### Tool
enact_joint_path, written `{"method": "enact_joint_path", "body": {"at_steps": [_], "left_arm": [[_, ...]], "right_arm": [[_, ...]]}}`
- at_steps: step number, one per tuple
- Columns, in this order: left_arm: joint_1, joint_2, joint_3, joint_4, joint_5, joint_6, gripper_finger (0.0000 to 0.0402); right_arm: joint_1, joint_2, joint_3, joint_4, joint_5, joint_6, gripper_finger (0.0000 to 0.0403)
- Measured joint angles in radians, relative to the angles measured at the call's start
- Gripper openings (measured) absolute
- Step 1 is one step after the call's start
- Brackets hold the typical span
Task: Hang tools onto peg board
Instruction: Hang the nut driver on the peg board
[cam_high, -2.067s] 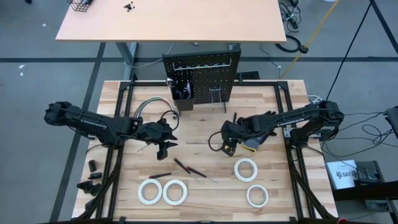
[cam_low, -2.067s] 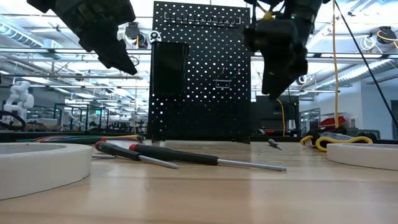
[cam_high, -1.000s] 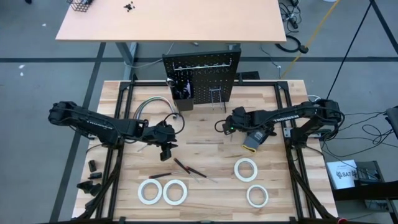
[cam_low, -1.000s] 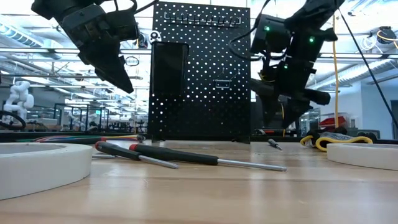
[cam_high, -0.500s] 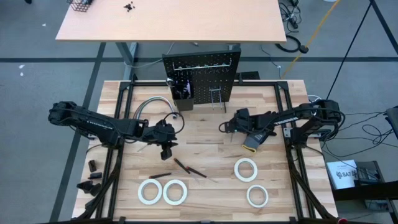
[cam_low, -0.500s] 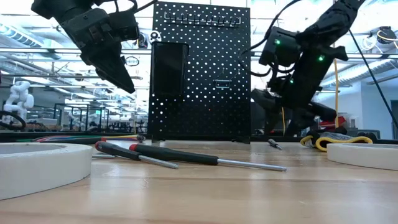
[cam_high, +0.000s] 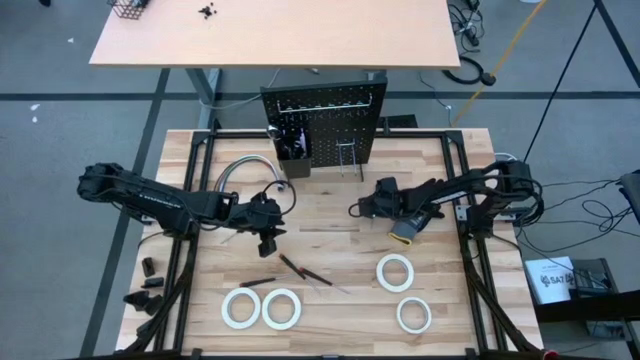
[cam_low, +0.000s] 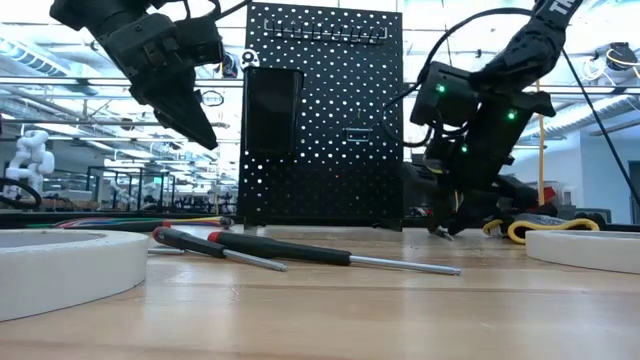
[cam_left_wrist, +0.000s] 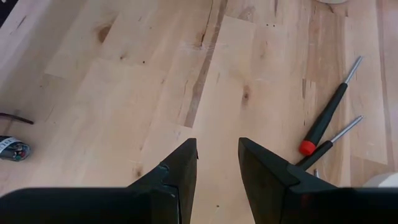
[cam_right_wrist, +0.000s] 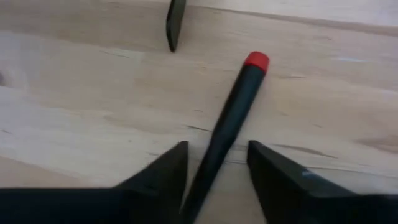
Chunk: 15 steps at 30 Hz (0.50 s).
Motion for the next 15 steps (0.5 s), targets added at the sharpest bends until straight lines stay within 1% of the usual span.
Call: {"method": "enact_joint_path", "body": {"at_steps": [5, 6, 8, 12, 15], "left_arm": [[-0.006, 0.000, 0.000, 0.008, 0.000, -0.019, 0.0121], [-0.010, 0.000, 0.000, 0.017, 0.000, -0.023, 0.0121], [-0.028, 0.000, 0.000, 0.049, 0.003, -0.022, 0.0121], [-0.065, 0.000, 0.000, 0.094, 0.005, -0.017, 0.0121], [-0.081, 0.000, 0.000, 0.112, -0.002, -0.015, 0.0121]], "right_arm": [[0.032, -0.004, -0.003, -0.029, 0.017, -0.029, 0.0037], [0.038, -0.008, -0.002, -0.029, 0.011, -0.037, 0.0024], [0.051, -0.022, 0.003, -0.026, 0.002, -0.054, 0.0021], [0.073, -0.053, 0.016, -0.035, -0.027, -0.062, 0.0031], [0.089, -0.076, 0.040, -0.024, -0.059, -0.074, 0.0022]]}}
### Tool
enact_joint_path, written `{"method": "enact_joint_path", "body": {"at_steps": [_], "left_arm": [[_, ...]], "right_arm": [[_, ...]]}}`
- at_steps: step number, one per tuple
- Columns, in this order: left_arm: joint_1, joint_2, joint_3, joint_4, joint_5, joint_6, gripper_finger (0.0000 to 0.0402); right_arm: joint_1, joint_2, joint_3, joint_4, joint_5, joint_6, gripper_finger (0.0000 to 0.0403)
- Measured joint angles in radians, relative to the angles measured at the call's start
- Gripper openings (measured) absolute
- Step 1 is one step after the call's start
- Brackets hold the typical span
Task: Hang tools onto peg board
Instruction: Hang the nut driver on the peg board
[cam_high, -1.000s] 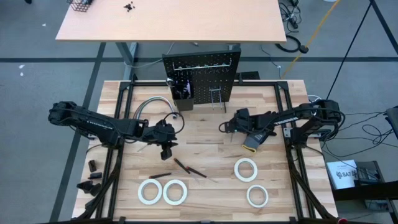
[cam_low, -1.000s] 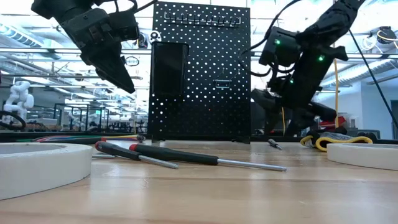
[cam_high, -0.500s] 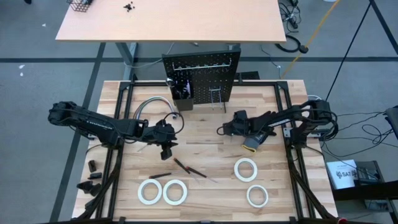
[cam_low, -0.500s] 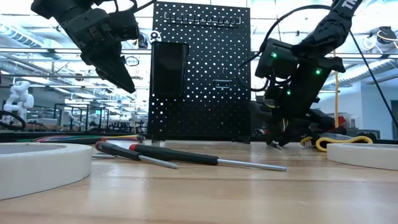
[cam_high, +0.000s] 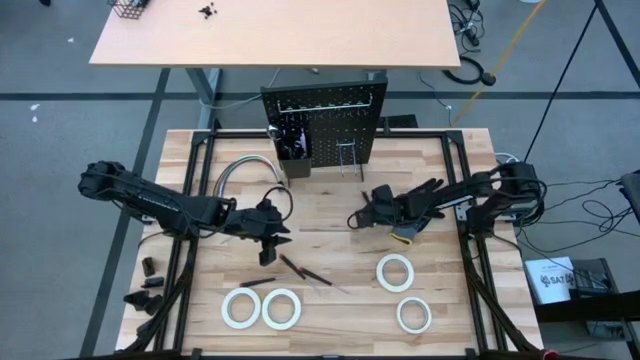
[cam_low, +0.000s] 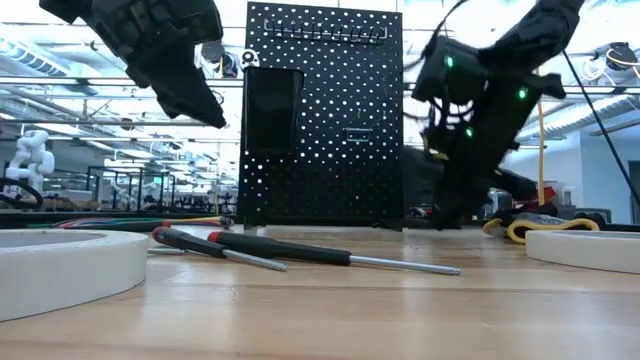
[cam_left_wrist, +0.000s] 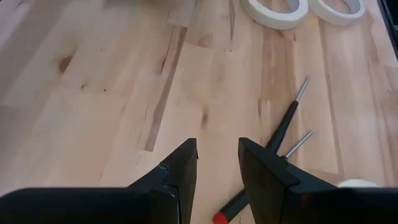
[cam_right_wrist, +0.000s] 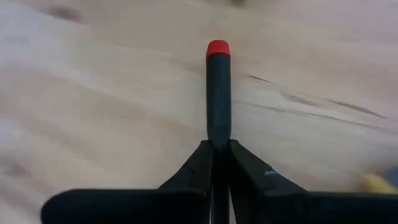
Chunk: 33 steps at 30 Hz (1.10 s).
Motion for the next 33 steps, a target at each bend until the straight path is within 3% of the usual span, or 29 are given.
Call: {"method": "enact_joint_path", "body": {"at_steps": [4, 11, 16, 20, 22, 26, 30, 33], "left_arm": [[-0.006, -0.016, 0.000, 0.086, -0.005, 0.016, 0.0121], [-0.008, -0.095, 0.000, 0.156, -0.055, 0.034, 0.0121], [-0.008, -0.113, 0.000, 0.180, -0.073, 0.041, 0.0121], [0.007, -0.141, -0.039, 0.215, -0.233, -0.160, 0.0121], [0.022, -0.172, -0.079, 0.258, -0.256, -0.315, 0.0121], [0.026, -0.194, -0.179, 0.495, -0.199, -0.540, 0.0121], [0.007, -0.167, -0.262, 0.798, -0.155, -0.523, 0.0121], [0.005, -0.143, -0.282, 0.875, -0.155, -0.508, 0.0121]], "right_arm": [[0.024, -0.024, 0.048, 0.008, -0.019, -0.074, 0.0021], [0.100, -0.057, 0.160, 0.025, -0.155, -0.294, 0.0021], [0.147, -0.059, 0.245, 0.133, -0.247, -0.489, 0.0021], [0.179, -0.060, 0.322, 0.151, -0.248, -0.570, 0.0021], [0.192, -0.060, 0.352, 0.151, -0.225, -0.589, 0.0021], [0.213, -0.060, 0.379, 0.183, -0.128, -0.591, 0.0021], [0.218, -0.061, 0.386, 0.261, -0.109, -0.590, 0.0021], [0.215, -0.061, 0.386, 0.349, -0.109, -0.598, 0.0021]]}}
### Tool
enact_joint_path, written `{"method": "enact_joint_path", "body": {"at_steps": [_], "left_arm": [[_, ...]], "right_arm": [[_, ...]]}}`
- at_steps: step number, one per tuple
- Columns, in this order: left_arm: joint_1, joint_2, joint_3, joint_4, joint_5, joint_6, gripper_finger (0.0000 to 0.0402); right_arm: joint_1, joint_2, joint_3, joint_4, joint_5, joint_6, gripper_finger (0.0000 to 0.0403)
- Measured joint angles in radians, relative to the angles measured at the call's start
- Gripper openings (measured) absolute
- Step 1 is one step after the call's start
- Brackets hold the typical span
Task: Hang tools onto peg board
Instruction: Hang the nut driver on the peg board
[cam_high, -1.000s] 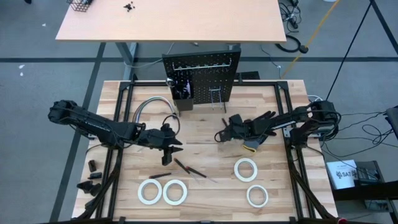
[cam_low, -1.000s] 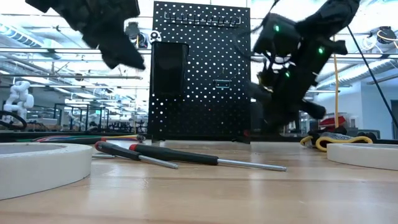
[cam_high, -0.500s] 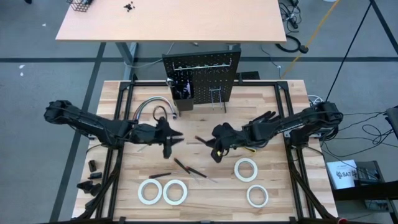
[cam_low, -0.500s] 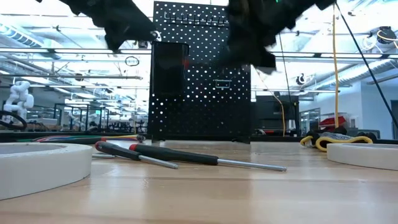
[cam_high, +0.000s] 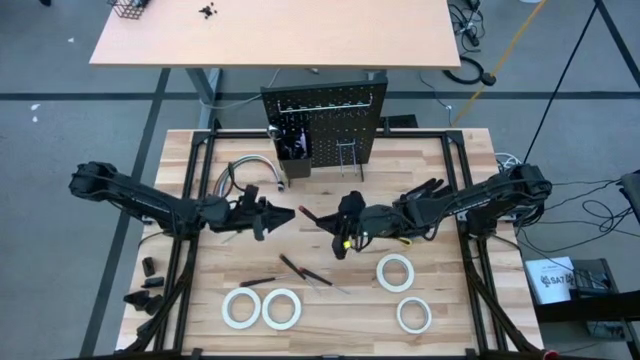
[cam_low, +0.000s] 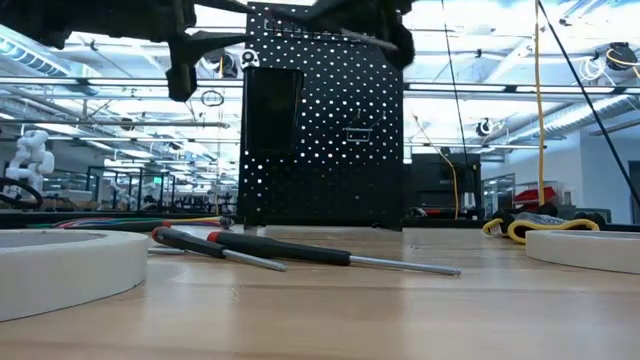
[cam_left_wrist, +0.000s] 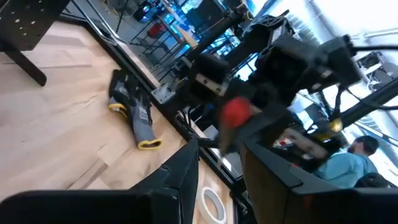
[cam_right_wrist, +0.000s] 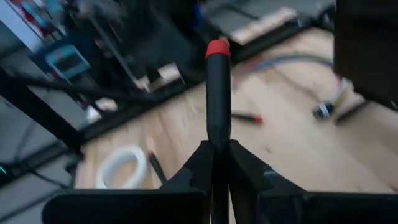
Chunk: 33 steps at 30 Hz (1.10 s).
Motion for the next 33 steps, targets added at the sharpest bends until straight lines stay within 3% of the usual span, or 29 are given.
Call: {"method": "enact_joint_path", "body": {"at_steps": [3, 10, 19, 23, 33], "left_arm": [[0.000, 0.018, 0.000, 0.029, 0.000, 0.029, 0.0121], [0.000, 0.029, 0.000, 0.179, 0.030, 0.256, 0.0121], [0.000, 0.030, 0.028, 0.187, 0.031, 0.478, 0.0121], [0.000, 0.037, 0.055, 0.188, 0.079, 0.569, 0.0121], [0.047, 0.059, 0.066, 0.220, 0.083, 0.581, 0.0121]], "right_arm": [[-0.010, 0.000, 0.000, 0.097, -0.010, -0.022, 0.0021], [-0.033, 0.000, 0.000, 0.203, -0.011, -0.023, 0.0021], [-0.045, 0.000, 0.000, 0.252, -0.037, -0.042, 0.0021], [-0.045, 0.004, 0.000, 0.282, -0.038, -0.065, 0.0021], [-0.046, 0.028, 0.001, 0.335, -0.064, -0.094, 0.0021]]}}
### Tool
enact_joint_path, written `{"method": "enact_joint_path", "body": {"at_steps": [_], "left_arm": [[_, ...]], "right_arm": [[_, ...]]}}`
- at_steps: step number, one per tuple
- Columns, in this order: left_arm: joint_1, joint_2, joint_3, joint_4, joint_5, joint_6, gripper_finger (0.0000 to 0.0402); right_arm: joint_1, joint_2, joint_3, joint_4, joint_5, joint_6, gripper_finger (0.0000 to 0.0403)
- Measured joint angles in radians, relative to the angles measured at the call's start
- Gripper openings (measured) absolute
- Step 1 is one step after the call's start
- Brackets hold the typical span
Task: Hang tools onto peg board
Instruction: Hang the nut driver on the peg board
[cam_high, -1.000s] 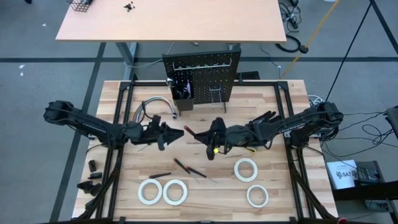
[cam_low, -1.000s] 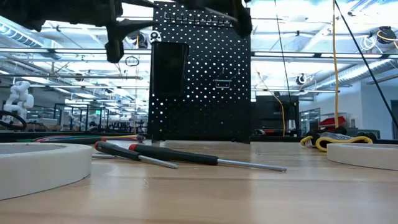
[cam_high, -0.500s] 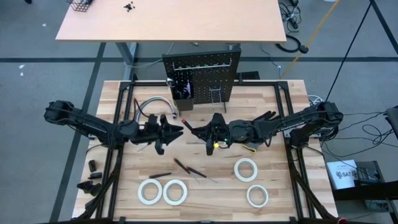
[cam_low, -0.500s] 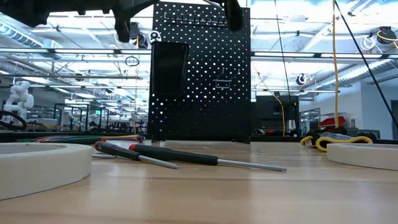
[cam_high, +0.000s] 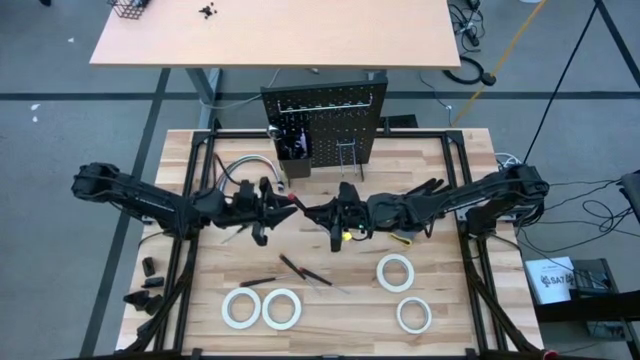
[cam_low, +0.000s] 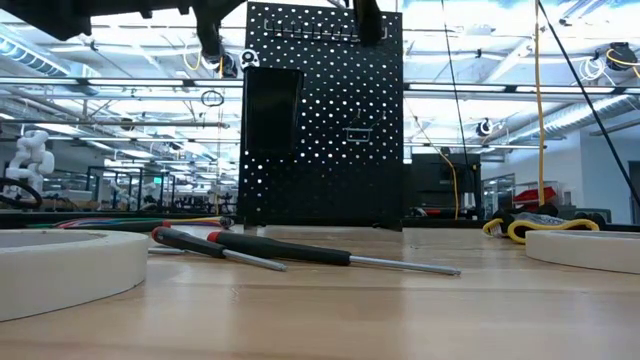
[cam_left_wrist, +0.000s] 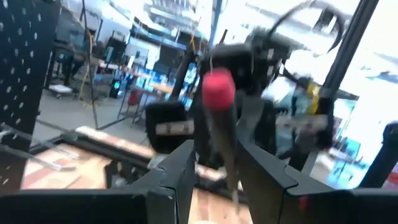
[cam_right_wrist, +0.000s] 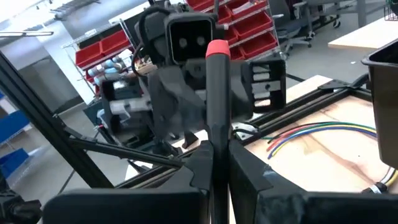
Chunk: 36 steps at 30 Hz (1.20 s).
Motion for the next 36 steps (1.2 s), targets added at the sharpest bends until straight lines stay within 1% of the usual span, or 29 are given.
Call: {"method": "enact_joint_path", "body": {"at_steps": [2, 7, 23, 26, 31, 36], "left_arm": [[0.010, 0.000, 0.000, 0.030, 0.006, -0.003, 0.0121], [0.035, 0.000, 0.000, 0.058, 0.072, -0.006, 0.0121], [0.057, 0.000, 0.000, 0.064, 0.083, -0.006, 0.0119], [0.057, 0.000, 0.000, 0.064, 0.083, -0.005, 0.0102], [0.057, 0.000, 0.000, 0.067, 0.088, -0.013, 0.0041], [0.057, 0.000, 0.000, 0.068, 0.087, -0.002, 0.0039]], "right_arm": [[0.000, 0.006, 0.000, 0.005, 0.001, 0.000, 0.0021], [0.000, 0.018, 0.000, 0.013, 0.001, 0.000, 0.0021], [0.000, 0.022, 0.000, 0.019, 0.005, -0.004, 0.0021], [-0.004, 0.022, 0.000, 0.018, 0.004, -0.003, 0.0021], [-0.006, 0.022, 0.000, 0.018, 0.001, -0.015, 0.0023], [-0.007, 0.022, 0.000, 0.018, 0.007, -0.031, 0.0042]]}}
